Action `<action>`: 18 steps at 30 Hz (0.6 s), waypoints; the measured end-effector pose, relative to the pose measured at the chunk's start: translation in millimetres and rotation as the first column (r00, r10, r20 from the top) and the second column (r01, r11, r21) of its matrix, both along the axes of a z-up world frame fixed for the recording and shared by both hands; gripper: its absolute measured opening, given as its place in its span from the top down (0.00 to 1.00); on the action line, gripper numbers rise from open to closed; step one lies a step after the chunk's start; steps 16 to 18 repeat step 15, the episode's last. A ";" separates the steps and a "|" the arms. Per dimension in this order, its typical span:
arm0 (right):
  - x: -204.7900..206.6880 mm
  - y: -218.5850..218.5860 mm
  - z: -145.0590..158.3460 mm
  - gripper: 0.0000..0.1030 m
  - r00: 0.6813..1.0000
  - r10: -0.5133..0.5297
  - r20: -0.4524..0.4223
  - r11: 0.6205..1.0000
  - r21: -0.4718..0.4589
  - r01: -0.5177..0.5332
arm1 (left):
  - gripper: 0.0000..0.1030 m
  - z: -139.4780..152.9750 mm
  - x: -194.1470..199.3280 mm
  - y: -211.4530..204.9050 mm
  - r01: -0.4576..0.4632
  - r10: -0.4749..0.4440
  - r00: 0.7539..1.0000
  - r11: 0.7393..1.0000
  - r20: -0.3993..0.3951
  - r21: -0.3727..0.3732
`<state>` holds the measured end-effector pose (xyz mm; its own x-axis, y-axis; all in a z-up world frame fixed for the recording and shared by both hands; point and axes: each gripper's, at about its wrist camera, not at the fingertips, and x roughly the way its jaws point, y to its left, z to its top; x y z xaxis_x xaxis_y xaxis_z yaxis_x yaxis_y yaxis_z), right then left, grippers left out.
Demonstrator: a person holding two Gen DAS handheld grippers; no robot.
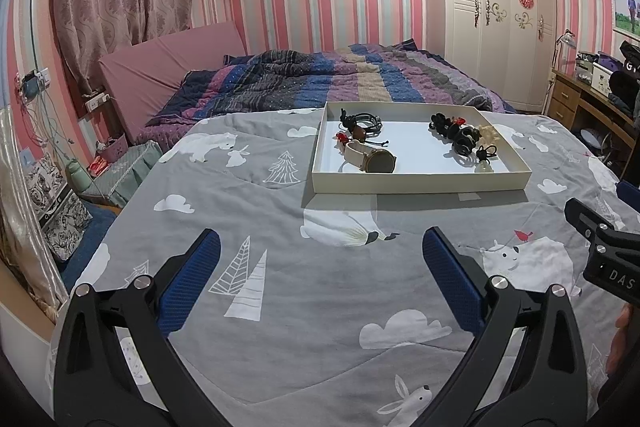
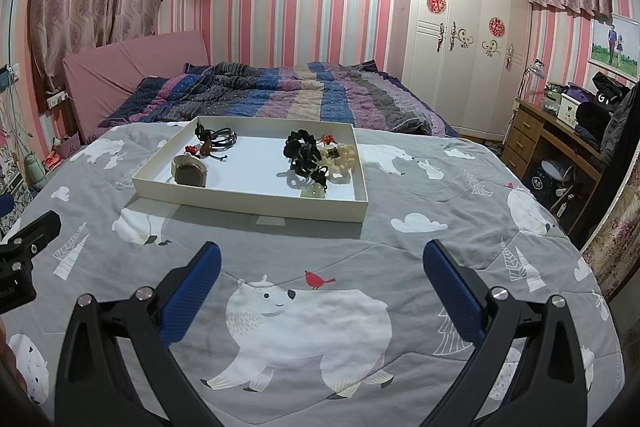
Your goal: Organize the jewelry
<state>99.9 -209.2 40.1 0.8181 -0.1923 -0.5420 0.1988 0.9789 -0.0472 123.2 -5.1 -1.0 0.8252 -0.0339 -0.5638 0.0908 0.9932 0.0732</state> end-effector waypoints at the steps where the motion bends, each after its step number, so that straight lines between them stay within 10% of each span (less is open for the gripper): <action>1: 0.0 -0.3 -0.1 0.02 1.000 0.000 0.000 1.000 0.000 0.000 | 0.03 0.0 0.0 0.0 0.000 0.000 1.000 1.000 0.000 0.000; 18: 0.0 -0.4 -0.2 0.02 1.000 0.002 -0.001 1.000 0.002 -0.002 | 0.03 -1.4 3.8 3.1 -0.016 0.016 1.000 1.000 -0.017 -0.016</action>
